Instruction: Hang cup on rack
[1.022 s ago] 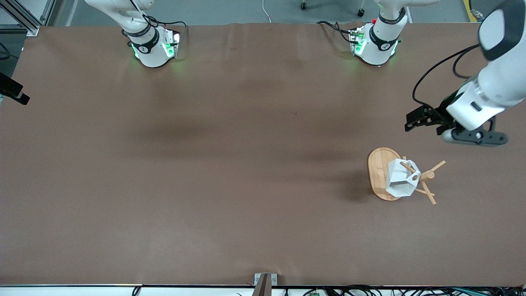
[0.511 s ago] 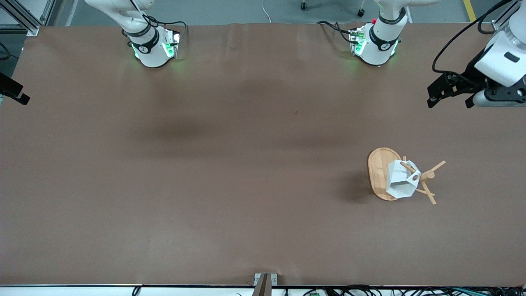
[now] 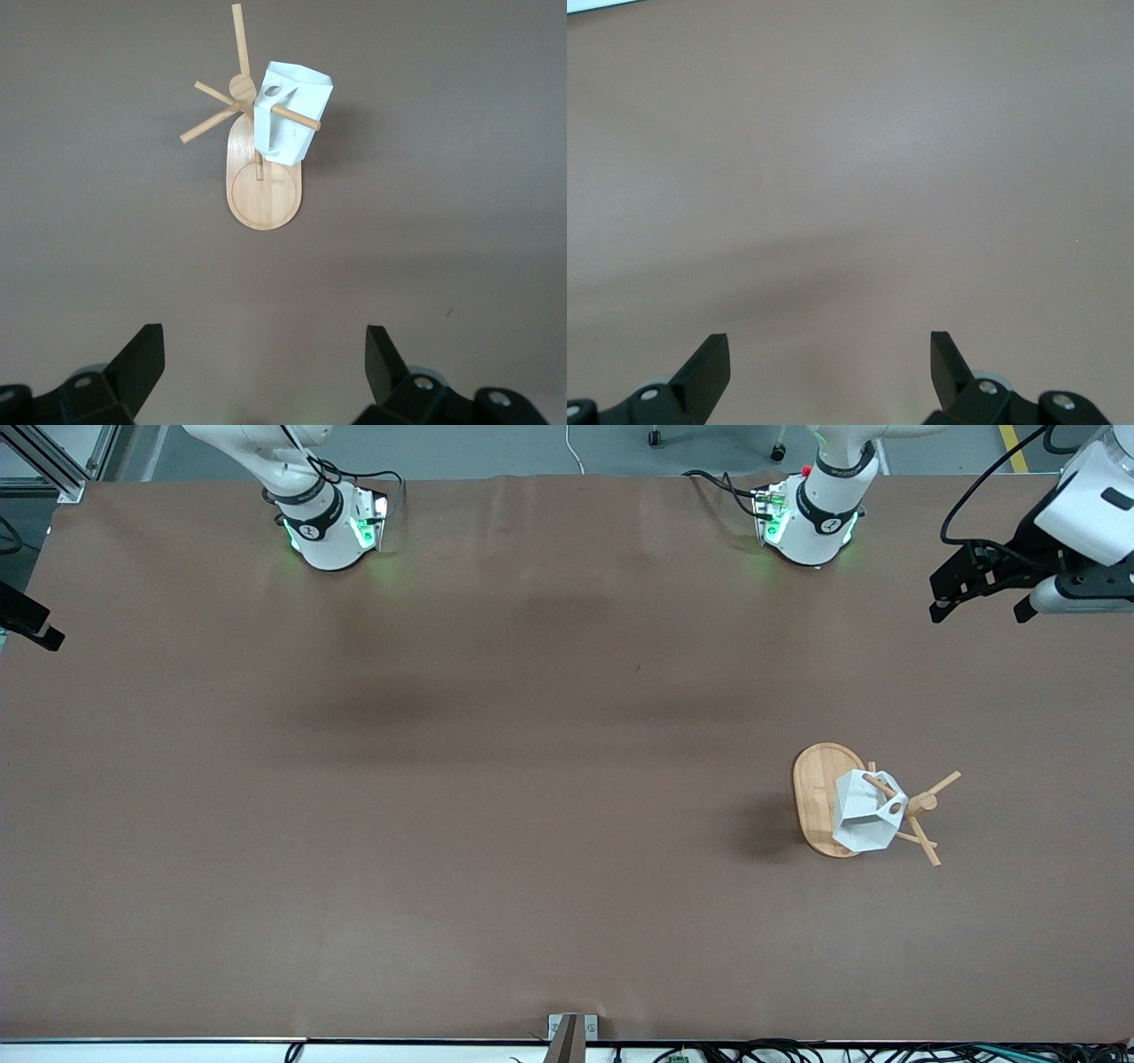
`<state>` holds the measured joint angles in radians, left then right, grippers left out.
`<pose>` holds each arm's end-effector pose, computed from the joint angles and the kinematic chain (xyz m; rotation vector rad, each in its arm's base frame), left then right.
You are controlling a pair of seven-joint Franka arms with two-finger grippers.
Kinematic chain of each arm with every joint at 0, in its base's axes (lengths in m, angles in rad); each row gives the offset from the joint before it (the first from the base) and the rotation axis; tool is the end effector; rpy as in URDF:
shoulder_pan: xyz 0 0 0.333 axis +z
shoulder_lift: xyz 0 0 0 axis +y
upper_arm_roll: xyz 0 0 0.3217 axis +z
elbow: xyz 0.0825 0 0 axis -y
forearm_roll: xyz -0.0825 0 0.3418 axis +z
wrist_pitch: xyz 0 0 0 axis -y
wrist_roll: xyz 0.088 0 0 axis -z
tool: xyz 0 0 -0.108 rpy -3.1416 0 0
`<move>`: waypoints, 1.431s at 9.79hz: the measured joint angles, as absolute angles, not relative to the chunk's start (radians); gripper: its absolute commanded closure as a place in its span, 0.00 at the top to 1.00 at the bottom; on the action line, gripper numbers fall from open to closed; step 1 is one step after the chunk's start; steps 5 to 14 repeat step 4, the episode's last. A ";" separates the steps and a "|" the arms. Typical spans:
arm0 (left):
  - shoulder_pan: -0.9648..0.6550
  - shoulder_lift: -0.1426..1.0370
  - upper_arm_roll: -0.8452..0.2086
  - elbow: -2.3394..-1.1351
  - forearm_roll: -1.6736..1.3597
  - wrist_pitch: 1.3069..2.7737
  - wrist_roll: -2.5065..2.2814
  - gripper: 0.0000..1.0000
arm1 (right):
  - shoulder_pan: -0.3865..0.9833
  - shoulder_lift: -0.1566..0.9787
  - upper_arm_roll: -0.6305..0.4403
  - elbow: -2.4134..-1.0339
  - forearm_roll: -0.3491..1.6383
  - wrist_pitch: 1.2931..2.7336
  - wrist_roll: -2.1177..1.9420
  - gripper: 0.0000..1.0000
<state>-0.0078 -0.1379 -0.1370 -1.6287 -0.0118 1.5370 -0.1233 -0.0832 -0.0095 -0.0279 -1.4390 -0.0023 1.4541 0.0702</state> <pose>0.4591 -0.0740 0.6680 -3.1397 0.0334 -0.0714 0.4937 -0.0554 0.6795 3.1259 -0.2846 0.0385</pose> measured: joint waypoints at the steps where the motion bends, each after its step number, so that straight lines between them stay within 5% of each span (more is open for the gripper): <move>1: -0.003 -0.142 -0.137 -1.634 -0.011 1.537 -0.108 1.00 | -0.083 -0.009 -0.028 -1.439 -0.002 1.454 0.070 1.00; 14: 0.016 -0.141 -0.130 -1.639 -0.006 1.537 -0.056 1.00 | -0.083 -0.009 -0.028 -1.439 -0.002 1.448 0.070 1.00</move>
